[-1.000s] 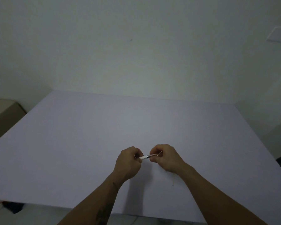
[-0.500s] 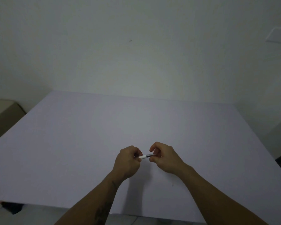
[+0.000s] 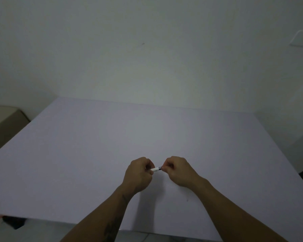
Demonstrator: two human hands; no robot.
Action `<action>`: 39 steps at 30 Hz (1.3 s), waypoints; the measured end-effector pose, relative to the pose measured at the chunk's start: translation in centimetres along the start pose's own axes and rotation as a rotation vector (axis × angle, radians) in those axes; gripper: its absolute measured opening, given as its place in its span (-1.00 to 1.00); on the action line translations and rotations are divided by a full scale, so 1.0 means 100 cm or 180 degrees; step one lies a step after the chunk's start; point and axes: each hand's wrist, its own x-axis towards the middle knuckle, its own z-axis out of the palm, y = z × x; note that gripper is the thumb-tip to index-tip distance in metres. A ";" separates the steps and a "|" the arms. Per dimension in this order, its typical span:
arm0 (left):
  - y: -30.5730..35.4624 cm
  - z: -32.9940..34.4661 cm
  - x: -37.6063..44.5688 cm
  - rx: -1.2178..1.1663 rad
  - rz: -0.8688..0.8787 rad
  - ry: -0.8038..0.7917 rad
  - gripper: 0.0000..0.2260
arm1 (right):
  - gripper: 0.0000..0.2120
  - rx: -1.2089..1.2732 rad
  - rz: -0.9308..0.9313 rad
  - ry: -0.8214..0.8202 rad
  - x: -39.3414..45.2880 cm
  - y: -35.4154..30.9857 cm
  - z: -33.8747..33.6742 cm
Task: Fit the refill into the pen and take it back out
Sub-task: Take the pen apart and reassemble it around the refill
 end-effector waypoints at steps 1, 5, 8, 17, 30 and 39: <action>0.000 0.001 0.000 0.0002 0.0006 0.0001 -0.87 | -0.93 0.0034 -0.0012 0.0000 -0.001 0.000 0.000; 0.003 0.002 0.000 0.0020 0.0054 -0.0004 -0.87 | -0.84 -0.0056 -0.0076 0.0111 -0.002 -0.002 0.001; 0.004 0.001 0.001 0.0063 0.0083 -0.0011 -0.88 | -0.89 -0.0218 -0.0131 0.0140 0.001 -0.001 0.001; 0.000 0.004 0.004 0.0198 0.0106 -0.0034 -0.89 | -0.89 -0.0075 -0.0037 -0.0111 0.002 0.002 0.001; 0.002 0.016 0.013 0.0441 0.0196 0.0040 -0.89 | -0.90 0.0126 0.0134 -0.0173 0.009 0.013 -0.004; 0.008 0.027 0.023 0.0531 0.0126 0.0024 -0.88 | -0.97 -0.0168 -0.0039 -0.0157 0.023 0.029 -0.010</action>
